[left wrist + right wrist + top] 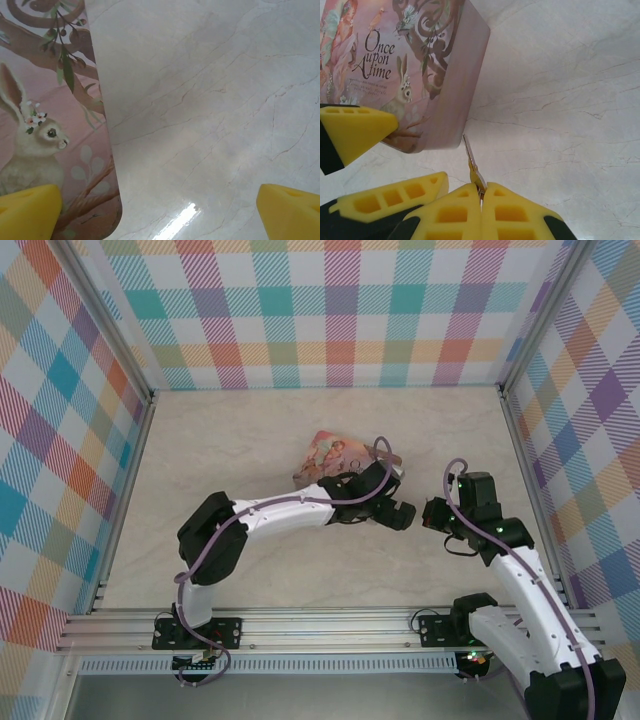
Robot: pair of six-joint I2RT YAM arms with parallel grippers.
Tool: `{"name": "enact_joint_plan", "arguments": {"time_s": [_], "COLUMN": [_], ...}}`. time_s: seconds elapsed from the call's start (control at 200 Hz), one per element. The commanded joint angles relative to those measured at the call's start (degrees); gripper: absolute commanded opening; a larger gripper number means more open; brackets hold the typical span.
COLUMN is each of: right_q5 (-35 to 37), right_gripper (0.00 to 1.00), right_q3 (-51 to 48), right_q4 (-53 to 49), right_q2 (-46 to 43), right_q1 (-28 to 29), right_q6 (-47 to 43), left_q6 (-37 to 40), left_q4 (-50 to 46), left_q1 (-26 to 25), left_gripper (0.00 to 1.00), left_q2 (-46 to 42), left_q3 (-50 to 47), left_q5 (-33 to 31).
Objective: Unlock the padlock with the key
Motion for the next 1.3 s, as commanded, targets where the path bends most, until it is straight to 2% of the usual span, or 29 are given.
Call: {"name": "enact_joint_plan", "arguments": {"time_s": [0.0,0.19,0.33,0.44,0.605,0.72,0.84,1.125,1.295], "right_q5": [1.07,1.42,1.22,1.05,-4.25,-11.79,-16.35,-19.53,-19.78], "right_gripper": [0.01,0.01,0.01,0.0,0.0,0.0,0.0,0.0,0.0], "right_q3": [0.92,0.99,0.83,0.86,-1.57,-5.94,-8.4,-9.15,-7.12], "right_q4": [-1.83,-1.83,-0.44,0.26,5.88,16.08,23.26,33.7,38.12], "right_q2": [-1.27,-0.52,-0.79,-0.69,-1.29,-2.69,-1.3,6.41,11.43], "right_q1": [-0.47,-0.55,-0.56,-0.55,-0.53,-0.52,-0.19,2.61,3.93], "right_q6": [-0.65,-0.84,-0.75,-0.93,-0.65,2.15,4.95,7.24,6.52], "left_q6": [1.61,1.93,2.41,3.43,4.79,5.27,5.12,5.26,9.04], "left_q4": [-2.91,-0.86,0.2,-0.26,2.22,9.17,18.1,37.85,50.87], "left_q1": [0.02,1.09,2.53,4.18,8.47,12.15,15.47,19.34,19.39], "left_gripper": [1.0,1.0,1.0,1.0,1.0,1.0,1.0,0.98,1.0], "left_q2": [0.16,-4.95,-10.89,-16.21,-24.48,-29.15,-32.18,-30.02,-24.66], "left_q3": [1.5,-2.43,-4.96,-7.09,-17.26,-26.3,-35.12,-47.58,-52.58], "left_q5": [1.04,0.76,2.44,1.36,1.83,5.58,11.64,21.32,22.12]}}
